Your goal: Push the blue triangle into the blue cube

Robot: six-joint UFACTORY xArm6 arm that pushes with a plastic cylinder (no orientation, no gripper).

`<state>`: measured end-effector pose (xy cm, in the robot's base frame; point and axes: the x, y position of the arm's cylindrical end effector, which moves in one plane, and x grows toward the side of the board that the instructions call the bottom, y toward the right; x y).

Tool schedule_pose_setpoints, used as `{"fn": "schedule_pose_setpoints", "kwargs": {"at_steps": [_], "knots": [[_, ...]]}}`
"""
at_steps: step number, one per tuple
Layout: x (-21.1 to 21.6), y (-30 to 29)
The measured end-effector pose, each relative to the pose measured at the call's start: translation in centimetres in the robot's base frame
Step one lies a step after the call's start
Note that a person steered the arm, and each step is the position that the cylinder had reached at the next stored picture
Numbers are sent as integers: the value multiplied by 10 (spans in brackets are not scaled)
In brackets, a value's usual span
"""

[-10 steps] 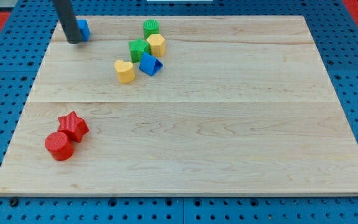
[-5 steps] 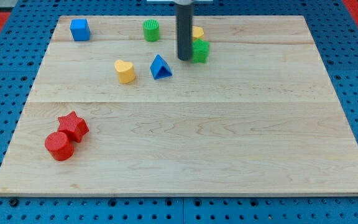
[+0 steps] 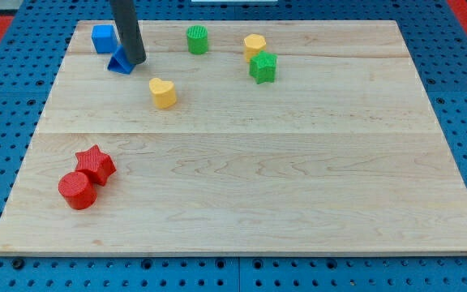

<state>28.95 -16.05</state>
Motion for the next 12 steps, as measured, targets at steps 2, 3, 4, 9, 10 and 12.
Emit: {"fn": "schedule_pose_setpoints", "kwargs": {"at_steps": [2, 3, 4, 9, 10, 12], "knots": [[6, 1], [28, 0], [29, -41], [3, -22], [1, -26], [7, 1]]}}
